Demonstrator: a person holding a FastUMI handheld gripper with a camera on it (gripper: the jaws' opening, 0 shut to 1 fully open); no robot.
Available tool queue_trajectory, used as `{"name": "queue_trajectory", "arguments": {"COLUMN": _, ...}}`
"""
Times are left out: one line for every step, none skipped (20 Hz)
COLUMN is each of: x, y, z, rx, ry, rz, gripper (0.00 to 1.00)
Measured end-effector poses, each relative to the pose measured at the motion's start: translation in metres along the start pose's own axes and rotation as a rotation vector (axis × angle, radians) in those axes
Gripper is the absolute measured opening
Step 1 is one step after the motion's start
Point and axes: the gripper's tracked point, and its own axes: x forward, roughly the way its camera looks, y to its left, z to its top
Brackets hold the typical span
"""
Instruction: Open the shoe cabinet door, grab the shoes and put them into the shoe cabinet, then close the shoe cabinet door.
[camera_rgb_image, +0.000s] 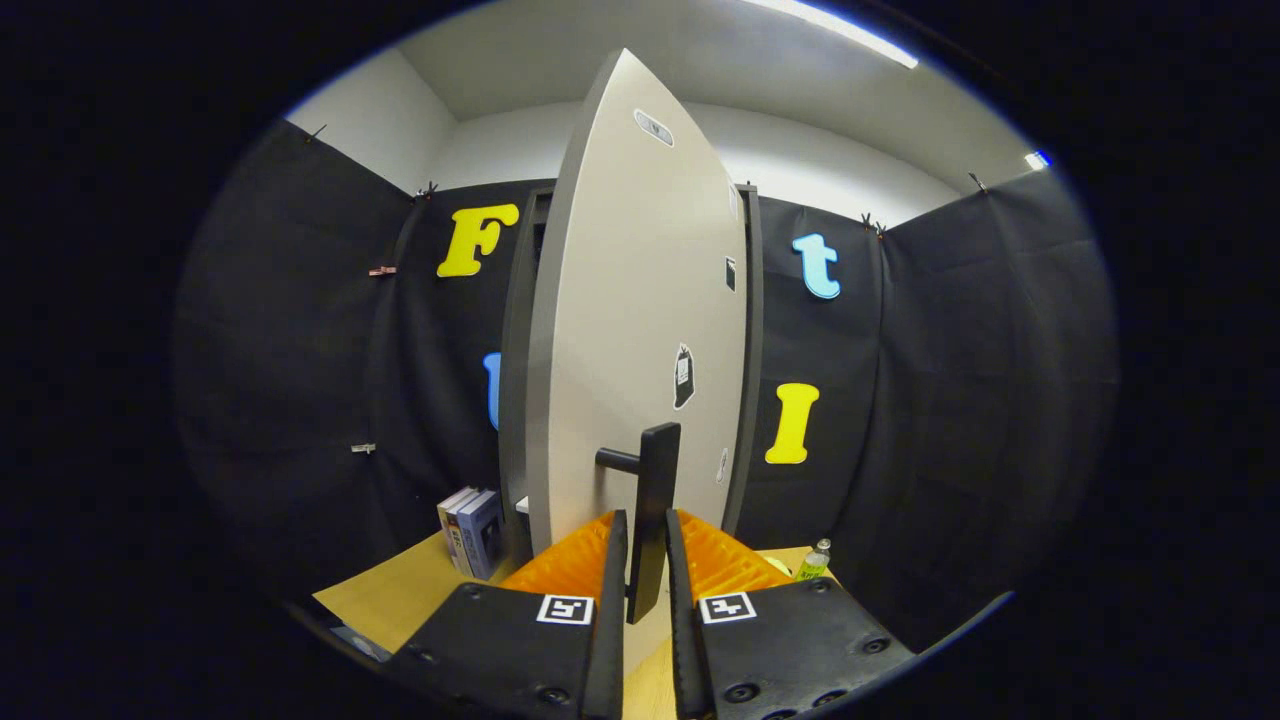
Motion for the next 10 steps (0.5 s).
{"name": "queue_trajectory", "arguments": {"x": 0.001, "y": -0.006, "z": -0.003, "rx": 0.010, "ry": 0.015, "rz": -0.005, "gripper": 0.23}}
{"name": "queue_trajectory", "arguments": {"x": 0.002, "y": -0.010, "z": -0.004, "rx": 0.030, "ry": 0.023, "rz": -0.002, "gripper": 0.21}}
{"name": "queue_trajectory", "arguments": {"x": 0.002, "y": -0.010, "z": -0.002, "rx": 0.060, "ry": 0.028, "rz": 0.008, "gripper": 0.20}}
{"name": "queue_trajectory", "arguments": {"x": 0.000, "y": -0.013, "z": -0.002, "rx": 0.086, "ry": 0.031, "rz": 0.003, "gripper": 0.21}}
{"name": "queue_trajectory", "arguments": {"x": 0.001, "y": -0.021, "z": -0.001, "rx": 0.107, "ry": 0.032, "rz": -0.002, "gripper": 0.24}}
{"name": "queue_trajectory", "arguments": {"x": 0.000, "y": -0.028, "z": -0.002, "rx": 0.124, "ry": 0.033, "rz": -0.009, "gripper": 0.24}}
{"name": "queue_trajectory", "arguments": {"x": -0.003, "y": -0.035, "z": -0.003, "rx": 0.137, "ry": 0.033, "rz": -0.014, "gripper": 0.24}}
{"name": "queue_trajectory", "arguments": {"x": -0.005, "y": -0.042, "z": -0.003, "rx": 0.145, "ry": 0.033, "rz": -0.017, "gripper": 0.24}}
{"name": "queue_trajectory", "arguments": {"x": -0.008, "y": -0.050, "z": -0.004, "rx": 0.151, "ry": 0.037, "rz": -0.020, "gripper": 0.24}}
{"name": "queue_trajectory", "arguments": {"x": -0.010, "y": -0.061, "z": -0.006, "rx": 0.156, "ry": 0.039, "rz": -0.027, "gripper": 0.24}}
